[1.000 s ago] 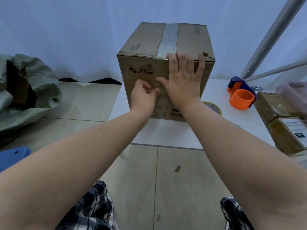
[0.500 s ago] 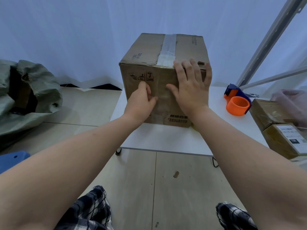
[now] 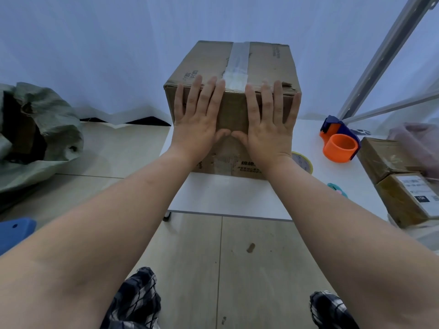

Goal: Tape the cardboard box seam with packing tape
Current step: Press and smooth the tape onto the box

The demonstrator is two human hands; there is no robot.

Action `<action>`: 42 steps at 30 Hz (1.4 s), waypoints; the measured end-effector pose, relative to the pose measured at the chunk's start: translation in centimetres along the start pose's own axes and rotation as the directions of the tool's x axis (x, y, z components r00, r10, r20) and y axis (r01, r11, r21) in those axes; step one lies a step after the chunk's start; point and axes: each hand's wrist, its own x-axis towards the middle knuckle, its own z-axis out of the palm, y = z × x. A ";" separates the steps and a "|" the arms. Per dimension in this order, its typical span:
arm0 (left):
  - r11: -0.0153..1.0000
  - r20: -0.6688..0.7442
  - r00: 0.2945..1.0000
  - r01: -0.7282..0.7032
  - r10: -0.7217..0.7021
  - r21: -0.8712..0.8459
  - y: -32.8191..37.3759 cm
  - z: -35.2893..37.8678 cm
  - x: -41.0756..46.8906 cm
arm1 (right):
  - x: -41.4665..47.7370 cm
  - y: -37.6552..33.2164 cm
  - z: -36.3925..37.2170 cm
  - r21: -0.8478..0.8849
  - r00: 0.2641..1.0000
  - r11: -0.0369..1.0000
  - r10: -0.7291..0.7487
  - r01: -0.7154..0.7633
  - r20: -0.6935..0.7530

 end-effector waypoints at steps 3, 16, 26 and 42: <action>0.999 0.032 0.999 -0.028 0.027 0.032 -0.2 0.3 -0.1 | -0.1 0.1 0.0 -0.028 0.999 0.999 -0.014 0.015 0.045; 1.000 0.006 0.999 -0.031 0.031 -0.001 -0.4 -1.0 2.1 | 2.4 0.9 -3.1 0.284 0.996 0.955 0.071 -0.083 0.053; 0.970 -0.022 0.997 -0.066 0.073 0.235 0.1 0.6 0.4 | 2.0 1.0 -3.2 0.273 0.996 0.959 0.057 -0.074 0.069; 0.948 0.005 0.980 -0.192 0.197 0.252 -1.9 -0.1 0.8 | 1.0 2.1 -3.1 0.329 1.000 0.944 -0.003 0.010 -0.020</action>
